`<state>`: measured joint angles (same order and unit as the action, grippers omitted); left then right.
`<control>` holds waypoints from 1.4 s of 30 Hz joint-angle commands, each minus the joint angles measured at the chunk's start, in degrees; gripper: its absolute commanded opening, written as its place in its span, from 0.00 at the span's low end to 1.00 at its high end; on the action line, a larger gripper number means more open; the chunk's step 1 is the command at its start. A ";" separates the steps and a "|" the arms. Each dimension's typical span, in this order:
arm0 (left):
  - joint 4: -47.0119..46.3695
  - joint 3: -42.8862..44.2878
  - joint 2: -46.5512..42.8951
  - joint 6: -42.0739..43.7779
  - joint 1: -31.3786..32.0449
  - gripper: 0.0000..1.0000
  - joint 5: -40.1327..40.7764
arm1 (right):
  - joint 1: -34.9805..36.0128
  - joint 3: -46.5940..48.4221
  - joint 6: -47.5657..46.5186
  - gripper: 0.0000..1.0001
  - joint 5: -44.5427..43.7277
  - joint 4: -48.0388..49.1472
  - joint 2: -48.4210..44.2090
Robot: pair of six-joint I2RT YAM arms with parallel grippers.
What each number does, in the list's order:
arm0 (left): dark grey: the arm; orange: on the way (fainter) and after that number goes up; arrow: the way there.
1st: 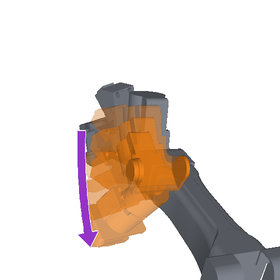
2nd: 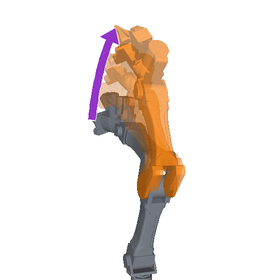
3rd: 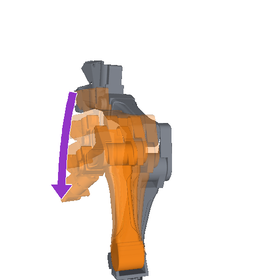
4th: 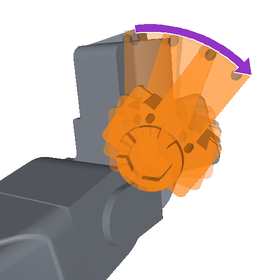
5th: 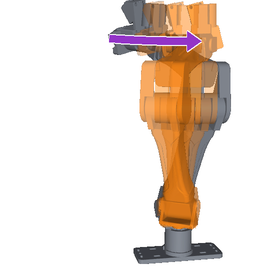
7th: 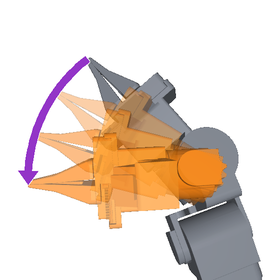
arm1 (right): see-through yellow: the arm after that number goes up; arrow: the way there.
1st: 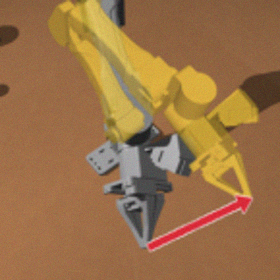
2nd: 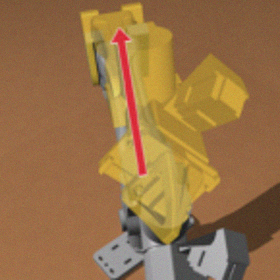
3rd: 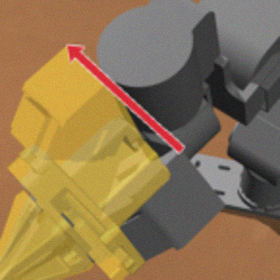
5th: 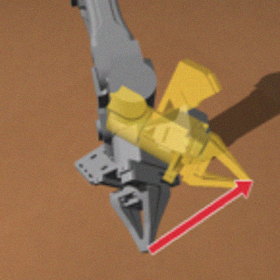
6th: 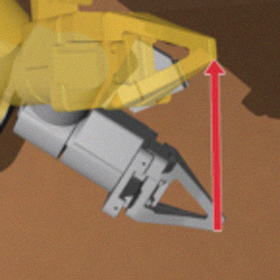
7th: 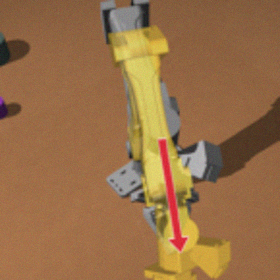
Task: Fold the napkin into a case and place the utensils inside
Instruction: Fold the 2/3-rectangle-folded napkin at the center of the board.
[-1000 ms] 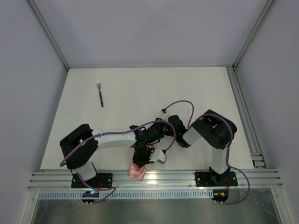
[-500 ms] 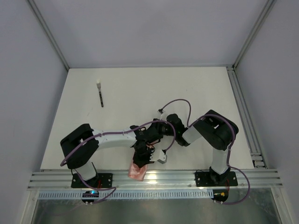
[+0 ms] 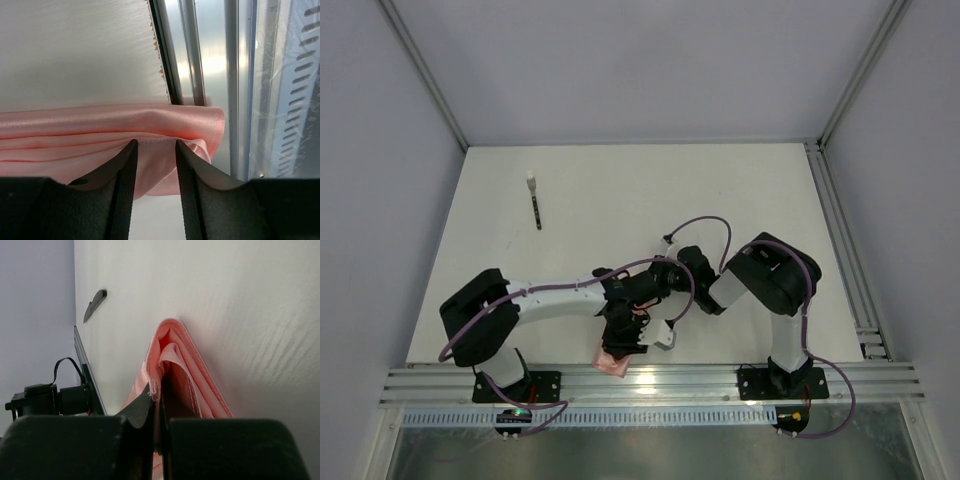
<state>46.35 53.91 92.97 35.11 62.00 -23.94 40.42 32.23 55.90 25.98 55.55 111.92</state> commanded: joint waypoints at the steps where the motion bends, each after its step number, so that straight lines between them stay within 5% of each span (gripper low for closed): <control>1: 1.02 1.72 -4.10 1.98 -0.99 0.39 0.92 | -1.31 0.20 -1.32 0.04 -5.85 3.07 1.72; 14: 3.23 10.61 -14.39 -0.22 -12.59 0.45 3.81 | -2.89 1.88 -6.33 0.04 -6.99 7.99 4.89; 18: -4.15 5.96 -13.61 -2.33 -19.53 0.39 13.54 | -3.07 1.61 -6.68 0.04 -7.08 10.71 5.50; 42: -0.65 -3.02 1.07 1.45 -13.22 0.27 1.36 | -4.83 6.09 -4.66 0.04 -10.69 11.34 7.26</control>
<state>41.89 52.16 91.53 35.68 47.33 -18.15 37.26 36.40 52.66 18.94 66.28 118.65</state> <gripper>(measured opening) 0.275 0.044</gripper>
